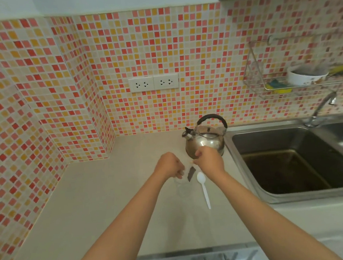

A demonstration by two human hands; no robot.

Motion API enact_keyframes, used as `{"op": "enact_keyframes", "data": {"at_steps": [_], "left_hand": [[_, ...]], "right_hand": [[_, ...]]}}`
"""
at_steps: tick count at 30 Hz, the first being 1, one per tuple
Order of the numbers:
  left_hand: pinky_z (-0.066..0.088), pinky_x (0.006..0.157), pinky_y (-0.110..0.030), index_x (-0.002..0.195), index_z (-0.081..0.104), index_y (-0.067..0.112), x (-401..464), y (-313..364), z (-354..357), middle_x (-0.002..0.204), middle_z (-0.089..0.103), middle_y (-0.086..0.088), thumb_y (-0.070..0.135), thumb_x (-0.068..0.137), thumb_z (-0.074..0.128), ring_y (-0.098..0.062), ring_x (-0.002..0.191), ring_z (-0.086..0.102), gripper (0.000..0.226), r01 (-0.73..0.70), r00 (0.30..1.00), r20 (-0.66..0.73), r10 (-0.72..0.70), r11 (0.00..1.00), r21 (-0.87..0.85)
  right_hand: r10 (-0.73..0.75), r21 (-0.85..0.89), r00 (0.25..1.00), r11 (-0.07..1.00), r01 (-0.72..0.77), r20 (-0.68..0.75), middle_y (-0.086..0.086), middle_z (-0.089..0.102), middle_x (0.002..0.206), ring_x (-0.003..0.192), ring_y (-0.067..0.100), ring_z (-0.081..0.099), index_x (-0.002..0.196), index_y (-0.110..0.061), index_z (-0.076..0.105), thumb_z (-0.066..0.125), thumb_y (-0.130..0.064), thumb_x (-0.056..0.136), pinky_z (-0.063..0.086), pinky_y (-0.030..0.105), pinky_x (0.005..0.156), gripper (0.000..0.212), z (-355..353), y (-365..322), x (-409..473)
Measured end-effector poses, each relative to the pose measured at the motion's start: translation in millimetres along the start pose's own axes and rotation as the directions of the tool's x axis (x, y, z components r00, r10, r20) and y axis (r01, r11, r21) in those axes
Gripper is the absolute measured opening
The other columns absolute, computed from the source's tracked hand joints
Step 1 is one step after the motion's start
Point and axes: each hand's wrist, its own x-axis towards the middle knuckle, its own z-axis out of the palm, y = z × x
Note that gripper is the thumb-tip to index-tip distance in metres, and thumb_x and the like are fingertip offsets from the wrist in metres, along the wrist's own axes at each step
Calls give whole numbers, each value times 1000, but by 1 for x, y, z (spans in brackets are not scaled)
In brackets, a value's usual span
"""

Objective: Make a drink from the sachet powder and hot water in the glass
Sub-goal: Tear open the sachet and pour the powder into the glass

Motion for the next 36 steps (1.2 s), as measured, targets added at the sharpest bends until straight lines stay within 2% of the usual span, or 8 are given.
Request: {"op": "enact_keyframes", "data": {"at_steps": [4, 9, 12, 16, 22, 28, 33, 36], "left_hand": [[50, 66, -25, 90, 73, -6, 2, 3, 10, 95, 75, -19, 7, 82, 67, -20, 67, 68, 17, 48, 999, -19, -51, 991, -123], [41, 53, -21, 91, 73, -10, -3, 7, 17, 87, 71, -22, 2, 76, 69, -18, 61, 62, 19, 24, 999, -18, -29, 969, -248], [37, 53, -23, 84, 72, -10, -6, 7, 19, 82, 67, -24, -2, 75, 68, -26, 67, 57, 14, 8, 1000, -15, -13, 961, -275], [40, 54, -22, 81, 69, -4, -6, 3, 17, 74, 63, -21, -1, 77, 69, -20, 58, 53, 5, 8, 1000, 7, -7, 961, -277], [53, 57, -18, 69, 68, 2, 1, -9, 13, 64, 63, -12, -4, 76, 71, -12, 51, 59, 10, -16, 1000, 17, 22, 960, -279], [56, 57, -17, 64, 65, 6, 3, -14, 13, 64, 63, -11, -6, 79, 69, -9, 49, 61, 19, -50, 998, 31, 62, 950, -308], [54, 64, -22, 70, 63, 4, 2, -17, 15, 69, 63, -12, -4, 84, 65, -18, 59, 60, 16, -85, 995, 23, 98, 940, -330], [55, 66, -25, 70, 63, 4, 1, -17, 15, 71, 64, -14, -5, 85, 63, -19, 60, 61, 17, -95, 994, 14, 104, 945, -313]], "right_hand": [[211, 245, 968, 939, -240, 139, 20, 73, 86, 72, 34, 71, 88, 1, 71, 66, -20, 87, 60, 41, 67, 22, 1, 3, -3], [266, 439, 898, 800, -409, 351, 21, 64, 89, 54, 27, 62, 108, 17, 59, 61, -17, 92, 52, 32, 50, 38, 2, 4, -5], [270, 440, 888, 791, -425, 372, 18, 66, 81, 47, 22, 63, 108, 17, 59, 60, -16, 93, 54, 33, 55, 37, 3, 4, -3], [283, 378, 836, 791, -481, 470, 26, 69, 101, 33, 14, 60, 102, 14, 60, 54, -17, 96, 56, 28, 59, 32, 4, 1, 5], [307, 349, 815, 788, -507, 491, 7, 61, 36, 32, 15, 61, 68, 4, 55, 50, -8, 95, 52, 19, 37, 30, 9, -4, 5], [270, 422, 861, 783, -457, 431, 11, 64, 42, 36, 19, 64, 62, 4, 62, 52, 1, 84, 51, 19, 37, 24, 8, -5, -1], [280, 430, 852, 768, -475, 442, 19, 65, 62, 44, 22, 64, 83, 12, 63, 52, -3, 89, 55, 27, 48, 20, 6, -7, -2], [281, 348, 822, 803, -484, 495, 14, 64, 44, 36, 19, 62, 78, 10, 60, 49, -3, 90, 53, 23, 42, 21, 5, -12, 0]]}}
